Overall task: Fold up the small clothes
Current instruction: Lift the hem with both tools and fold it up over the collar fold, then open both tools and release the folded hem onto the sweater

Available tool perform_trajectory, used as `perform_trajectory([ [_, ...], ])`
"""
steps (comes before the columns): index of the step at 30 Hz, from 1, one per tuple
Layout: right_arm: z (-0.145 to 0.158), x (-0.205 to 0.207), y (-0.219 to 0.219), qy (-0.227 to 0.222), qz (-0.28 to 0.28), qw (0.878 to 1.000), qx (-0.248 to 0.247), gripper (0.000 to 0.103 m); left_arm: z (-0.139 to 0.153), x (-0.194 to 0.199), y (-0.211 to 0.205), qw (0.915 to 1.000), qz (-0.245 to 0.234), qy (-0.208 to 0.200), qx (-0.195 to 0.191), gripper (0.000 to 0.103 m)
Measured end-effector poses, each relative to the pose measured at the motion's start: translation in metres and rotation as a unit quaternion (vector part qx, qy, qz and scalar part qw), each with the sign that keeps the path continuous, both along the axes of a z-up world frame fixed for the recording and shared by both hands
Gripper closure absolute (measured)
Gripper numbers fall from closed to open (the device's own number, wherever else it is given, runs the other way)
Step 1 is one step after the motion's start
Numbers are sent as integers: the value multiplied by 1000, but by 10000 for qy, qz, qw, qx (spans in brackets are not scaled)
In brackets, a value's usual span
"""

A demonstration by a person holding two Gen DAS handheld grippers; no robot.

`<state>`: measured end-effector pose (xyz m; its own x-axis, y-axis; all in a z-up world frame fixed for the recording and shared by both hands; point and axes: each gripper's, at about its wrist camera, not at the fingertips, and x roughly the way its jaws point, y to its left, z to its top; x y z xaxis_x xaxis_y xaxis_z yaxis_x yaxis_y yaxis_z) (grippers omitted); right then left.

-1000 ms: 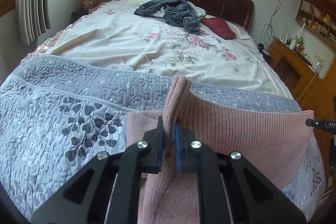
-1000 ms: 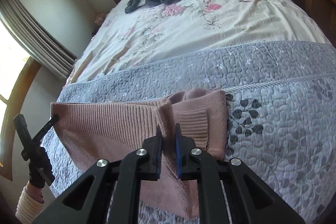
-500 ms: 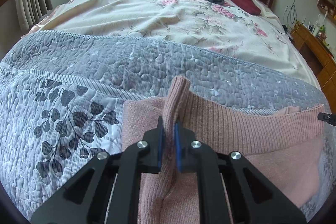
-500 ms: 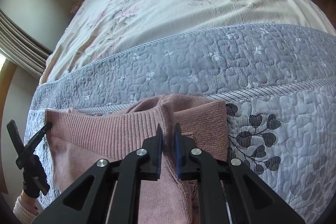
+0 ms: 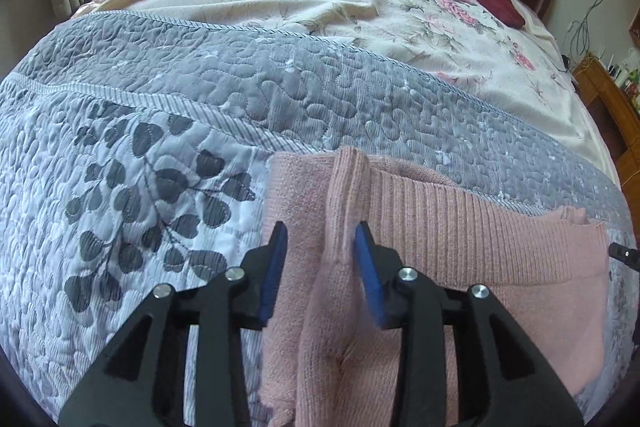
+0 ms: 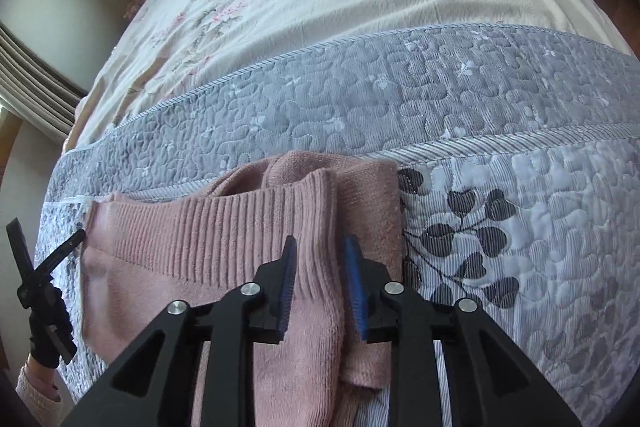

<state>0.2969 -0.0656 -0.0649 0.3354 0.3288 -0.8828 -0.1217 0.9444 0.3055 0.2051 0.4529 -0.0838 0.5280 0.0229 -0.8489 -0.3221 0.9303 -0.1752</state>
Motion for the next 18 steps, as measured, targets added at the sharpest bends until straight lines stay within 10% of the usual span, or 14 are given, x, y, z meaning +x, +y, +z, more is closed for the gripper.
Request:
perform_trajectory([
  [12, -20, -138, -10, 731, 613, 9946, 407, 59, 21, -100, -60, 9964, -837, 138, 29, 54],
  [18, -24, -152, -15, 814, 480, 9944, 466, 93, -2, -118, -83, 9931, -1067, 456, 151, 54],
])
